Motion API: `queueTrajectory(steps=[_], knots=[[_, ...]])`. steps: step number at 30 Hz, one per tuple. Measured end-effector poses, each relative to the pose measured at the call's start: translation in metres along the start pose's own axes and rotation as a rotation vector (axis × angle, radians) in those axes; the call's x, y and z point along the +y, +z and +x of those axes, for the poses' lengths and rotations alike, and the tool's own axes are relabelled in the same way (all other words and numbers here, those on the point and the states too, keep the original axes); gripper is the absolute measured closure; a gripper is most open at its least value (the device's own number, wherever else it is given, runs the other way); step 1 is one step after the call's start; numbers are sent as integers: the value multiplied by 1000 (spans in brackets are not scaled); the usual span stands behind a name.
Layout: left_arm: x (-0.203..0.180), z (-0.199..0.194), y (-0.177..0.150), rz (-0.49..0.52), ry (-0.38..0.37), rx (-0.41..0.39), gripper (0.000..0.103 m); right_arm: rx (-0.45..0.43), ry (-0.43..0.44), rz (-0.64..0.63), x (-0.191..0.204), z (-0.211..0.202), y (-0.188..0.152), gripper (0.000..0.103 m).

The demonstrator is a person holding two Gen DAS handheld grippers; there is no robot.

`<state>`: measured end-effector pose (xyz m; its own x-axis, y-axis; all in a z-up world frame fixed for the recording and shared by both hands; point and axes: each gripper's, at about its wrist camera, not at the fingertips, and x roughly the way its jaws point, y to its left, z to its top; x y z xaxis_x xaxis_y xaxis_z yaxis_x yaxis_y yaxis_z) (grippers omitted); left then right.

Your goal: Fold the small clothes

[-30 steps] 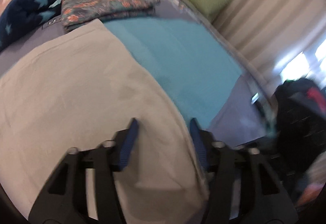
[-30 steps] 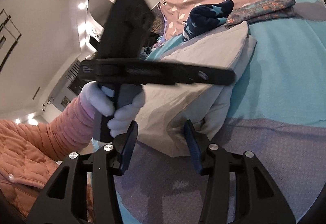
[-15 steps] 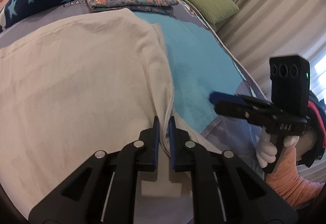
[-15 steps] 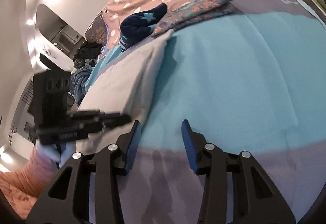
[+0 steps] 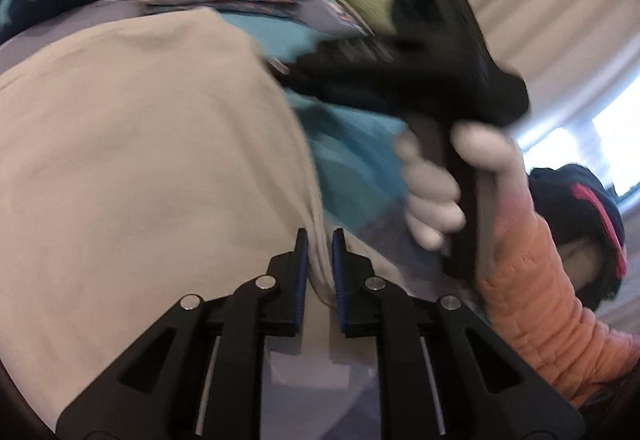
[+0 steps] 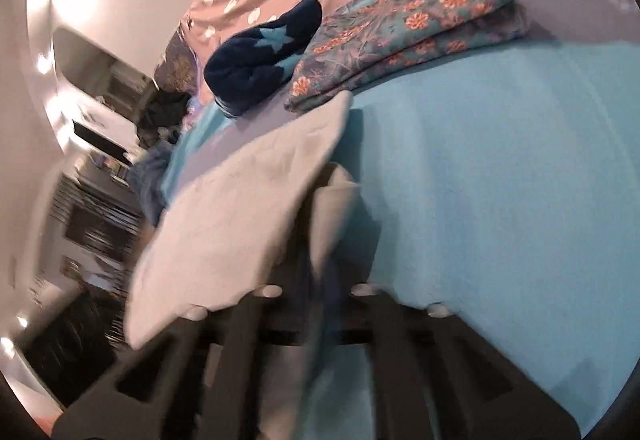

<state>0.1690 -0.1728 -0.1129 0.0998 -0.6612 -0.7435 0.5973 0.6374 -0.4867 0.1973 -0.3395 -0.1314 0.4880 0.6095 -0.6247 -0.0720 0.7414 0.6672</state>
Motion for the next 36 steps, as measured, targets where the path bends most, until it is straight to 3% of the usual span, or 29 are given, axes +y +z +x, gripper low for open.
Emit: queueTrajectory(steps=[3,5,8,12,18,24,28,30,33,36], knots=[[-19,14,-3,55,9,25,74,-35,-95,34,-13,-6,6,101],[-26,17,-5,79,34,24,69,-24,-160,63,-30,-1,4,103],[-29,12,-5,88,25,12,69,-32,-74,106,-41,-20,-6,103],[-17,-3,-6,32,14,-9,69,-21,-59,-107,-17,-61,-38,100],[11,-23,-4,-39,46,-61,69,148,24,-443,26,-99,-106,95],[9,-23,-14,-41,76,-72,69,286,25,-540,52,-74,-125,90],[3,-32,-30,-34,90,-78,67,323,31,-588,68,-64,-123,85],[5,-32,-34,-37,95,-80,67,335,-28,-624,74,-62,-125,63],[7,-32,-35,-49,97,-87,67,377,-271,-656,71,-49,-133,62],[6,-29,-36,-41,111,-91,67,350,-307,-624,70,-52,-137,63]])
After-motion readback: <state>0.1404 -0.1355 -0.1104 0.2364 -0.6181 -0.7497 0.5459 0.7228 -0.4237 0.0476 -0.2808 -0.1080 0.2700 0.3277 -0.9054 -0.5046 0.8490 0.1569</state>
